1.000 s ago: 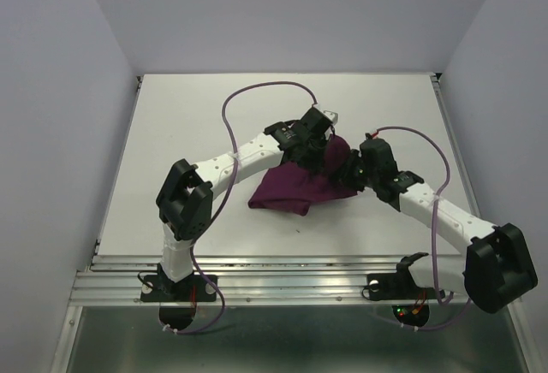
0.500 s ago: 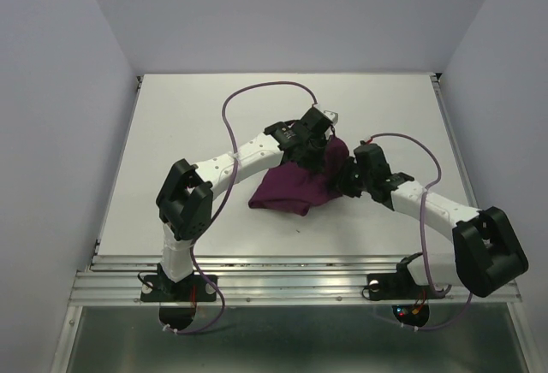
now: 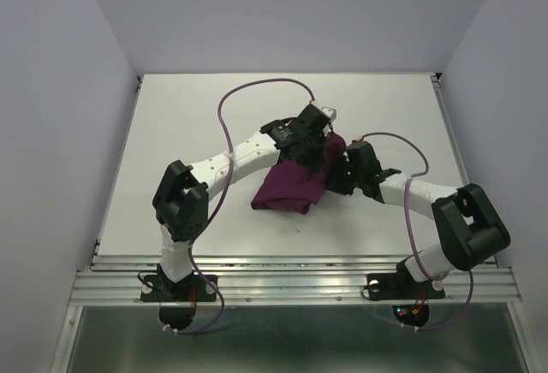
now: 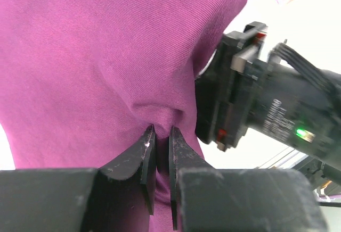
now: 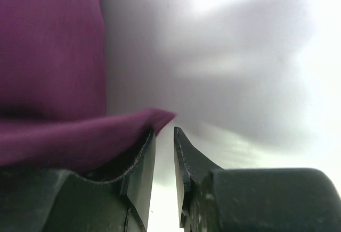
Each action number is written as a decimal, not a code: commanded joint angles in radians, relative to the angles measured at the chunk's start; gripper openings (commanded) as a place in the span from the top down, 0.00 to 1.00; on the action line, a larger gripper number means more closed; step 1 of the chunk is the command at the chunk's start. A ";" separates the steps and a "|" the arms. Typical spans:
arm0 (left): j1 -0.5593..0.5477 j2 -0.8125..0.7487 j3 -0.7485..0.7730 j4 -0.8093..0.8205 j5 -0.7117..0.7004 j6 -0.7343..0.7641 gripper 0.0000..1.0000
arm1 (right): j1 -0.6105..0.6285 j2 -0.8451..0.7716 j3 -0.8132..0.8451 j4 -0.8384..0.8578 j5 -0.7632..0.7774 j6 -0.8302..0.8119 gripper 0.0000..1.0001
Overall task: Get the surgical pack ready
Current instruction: Pack the surgical kit at the center of the board.
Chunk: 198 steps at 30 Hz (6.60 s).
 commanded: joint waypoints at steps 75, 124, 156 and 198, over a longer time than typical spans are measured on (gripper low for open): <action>0.099 0.198 0.052 0.288 -0.006 -0.364 1.00 | -0.079 0.088 -0.118 0.308 -0.010 0.180 0.76; 0.102 -0.071 -0.117 0.140 -0.152 -0.126 0.92 | -0.088 -0.121 0.178 -0.082 0.134 -0.041 0.80; -0.041 0.275 0.332 -0.134 -0.242 -0.040 0.35 | -0.283 -0.522 -0.035 -0.318 0.132 -0.096 0.73; -0.019 0.261 0.372 -0.085 -0.146 -0.010 1.00 | -0.151 -0.070 -0.078 0.257 -0.153 0.143 0.74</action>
